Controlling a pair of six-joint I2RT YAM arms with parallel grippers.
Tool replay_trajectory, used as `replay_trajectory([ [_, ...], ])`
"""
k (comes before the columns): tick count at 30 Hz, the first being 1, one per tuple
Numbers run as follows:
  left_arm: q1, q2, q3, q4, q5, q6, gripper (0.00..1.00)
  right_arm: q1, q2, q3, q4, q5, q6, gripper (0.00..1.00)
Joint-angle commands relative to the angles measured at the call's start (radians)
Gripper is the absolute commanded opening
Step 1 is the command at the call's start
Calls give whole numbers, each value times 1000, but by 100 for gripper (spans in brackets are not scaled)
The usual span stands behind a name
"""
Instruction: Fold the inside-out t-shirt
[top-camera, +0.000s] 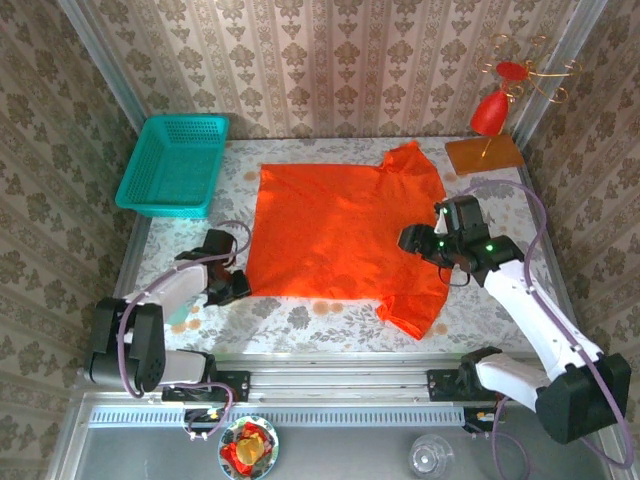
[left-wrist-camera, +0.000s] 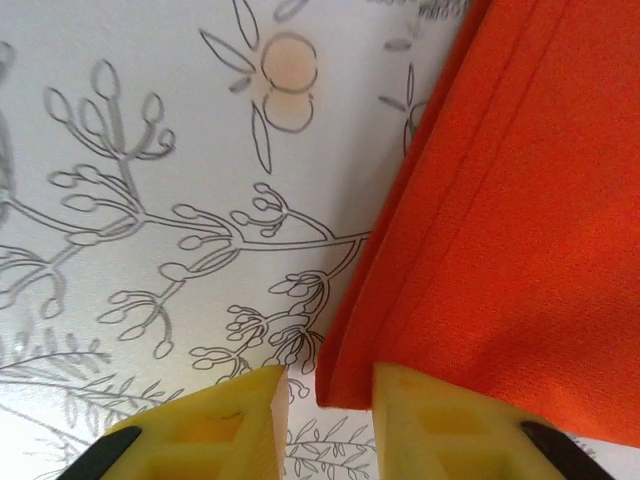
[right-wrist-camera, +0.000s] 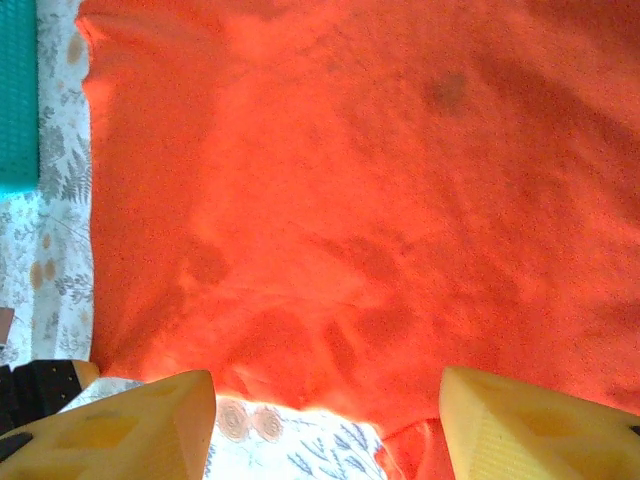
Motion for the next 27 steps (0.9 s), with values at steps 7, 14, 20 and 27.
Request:
replay_trajectory([
  [7,-17,49,-4,-3,-24,2,16,8,-85,-112,-186,92,71,61],
  [14,-17,36,16,-15,-38,3,2,60,-135,-220,-210,73,180,61],
  [20,-16,6,19,-16,-45,-9,0,171,-156,-283,-327,181,393,56],
  [27,-16,8,24,-23,-40,-12,0,283,-118,-382,-318,193,537,51],
])
